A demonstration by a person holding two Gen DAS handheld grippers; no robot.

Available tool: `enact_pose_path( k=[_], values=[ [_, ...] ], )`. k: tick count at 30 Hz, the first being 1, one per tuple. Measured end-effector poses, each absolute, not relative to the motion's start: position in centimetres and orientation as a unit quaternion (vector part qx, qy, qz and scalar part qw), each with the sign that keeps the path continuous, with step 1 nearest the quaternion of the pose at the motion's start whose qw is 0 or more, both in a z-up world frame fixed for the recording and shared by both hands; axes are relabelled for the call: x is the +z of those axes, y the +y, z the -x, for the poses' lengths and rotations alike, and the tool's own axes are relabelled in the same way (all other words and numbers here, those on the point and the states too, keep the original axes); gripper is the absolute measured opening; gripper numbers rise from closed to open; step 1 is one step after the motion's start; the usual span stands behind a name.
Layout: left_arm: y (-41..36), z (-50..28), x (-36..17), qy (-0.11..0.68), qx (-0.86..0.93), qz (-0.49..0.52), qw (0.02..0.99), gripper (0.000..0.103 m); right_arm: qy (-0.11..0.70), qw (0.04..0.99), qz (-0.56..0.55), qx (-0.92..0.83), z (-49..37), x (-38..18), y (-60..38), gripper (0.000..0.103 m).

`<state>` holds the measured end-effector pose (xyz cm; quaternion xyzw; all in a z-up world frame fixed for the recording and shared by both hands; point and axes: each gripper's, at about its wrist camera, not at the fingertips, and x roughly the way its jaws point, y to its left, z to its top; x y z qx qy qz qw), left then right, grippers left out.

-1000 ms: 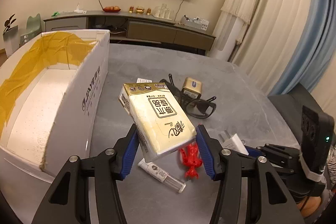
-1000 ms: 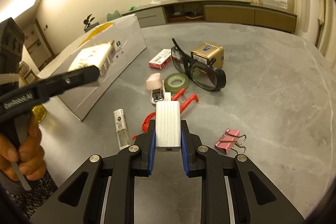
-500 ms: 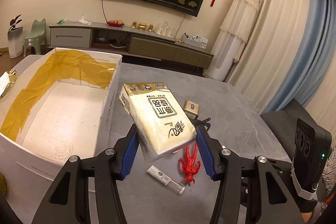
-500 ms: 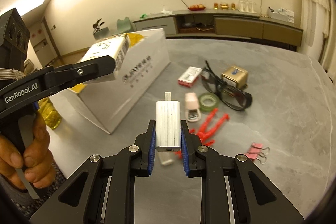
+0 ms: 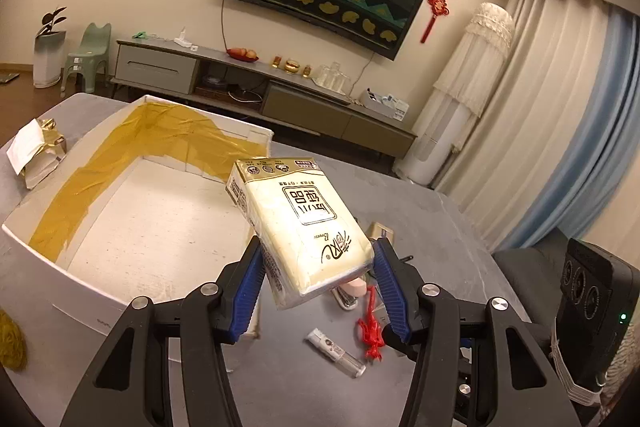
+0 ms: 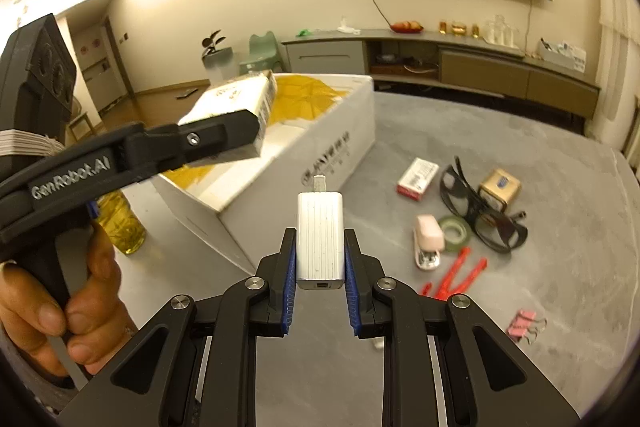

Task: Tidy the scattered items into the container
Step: 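Carry the tissue pack and power bank over the white box with both tools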

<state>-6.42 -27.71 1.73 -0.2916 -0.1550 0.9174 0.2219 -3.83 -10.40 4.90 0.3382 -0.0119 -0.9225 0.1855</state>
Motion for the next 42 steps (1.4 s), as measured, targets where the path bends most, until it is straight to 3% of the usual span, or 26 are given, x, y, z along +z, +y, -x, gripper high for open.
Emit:
enact_pose_path(
  k=[18, 42],
  values=[
    [-35.4, 9.1, 0.8, -0.245, 0.904, 0.31, 0.166, 0.055, 0.01, 0.219, -0.337, -0.916, 8.7, 7.4, -15.6, 0.023],
    [-38.4, 17.1, 1.9, -0.258, 0.89, 0.342, 0.159, 0.055, 0.065, 0.222, -0.384, -0.894, 17.9, 7.9, -21.0, 0.023]
  ],
)
